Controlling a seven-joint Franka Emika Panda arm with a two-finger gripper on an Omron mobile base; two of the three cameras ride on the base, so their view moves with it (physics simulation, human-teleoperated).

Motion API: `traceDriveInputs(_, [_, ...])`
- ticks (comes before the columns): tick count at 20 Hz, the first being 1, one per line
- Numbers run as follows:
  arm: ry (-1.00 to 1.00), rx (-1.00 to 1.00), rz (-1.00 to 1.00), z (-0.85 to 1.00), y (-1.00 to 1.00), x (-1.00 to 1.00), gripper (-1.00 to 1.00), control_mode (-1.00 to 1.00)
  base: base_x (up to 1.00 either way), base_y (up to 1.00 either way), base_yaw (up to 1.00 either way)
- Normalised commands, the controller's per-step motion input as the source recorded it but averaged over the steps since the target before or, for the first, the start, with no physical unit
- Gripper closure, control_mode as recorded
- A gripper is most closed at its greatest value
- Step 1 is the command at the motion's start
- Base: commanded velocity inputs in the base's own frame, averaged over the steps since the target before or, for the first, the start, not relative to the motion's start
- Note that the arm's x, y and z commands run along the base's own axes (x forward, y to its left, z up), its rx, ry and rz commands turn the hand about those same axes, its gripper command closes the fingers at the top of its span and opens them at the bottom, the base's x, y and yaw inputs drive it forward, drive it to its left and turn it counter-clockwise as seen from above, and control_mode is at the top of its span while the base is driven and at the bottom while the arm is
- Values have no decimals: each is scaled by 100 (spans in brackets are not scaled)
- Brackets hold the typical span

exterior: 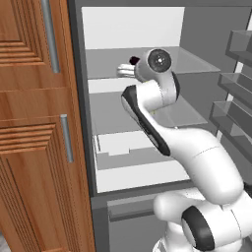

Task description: Move the mustard and eggplant from the second highest shelf to the top shelf to make space. Then, place the pitcher from the counter on the cleared second highest shelf.

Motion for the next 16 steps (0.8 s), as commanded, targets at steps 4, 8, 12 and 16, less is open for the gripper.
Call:
traceDriveInputs(4, [18, 0, 0, -5, -11, 66, 100, -100, 0, 0, 0])
traceDriveInputs(8, [15, 0, 0, -8, -9, 68, 100, -100, 0, 0, 0])
traceDriveInputs(12, [12, -2, 0, -16, -1, 64, 100, -100, 0, 0, 0])
traceDriveInputs(16, [10, -3, 0, -27, 0, 64, 100, -100, 0, 0, 0])
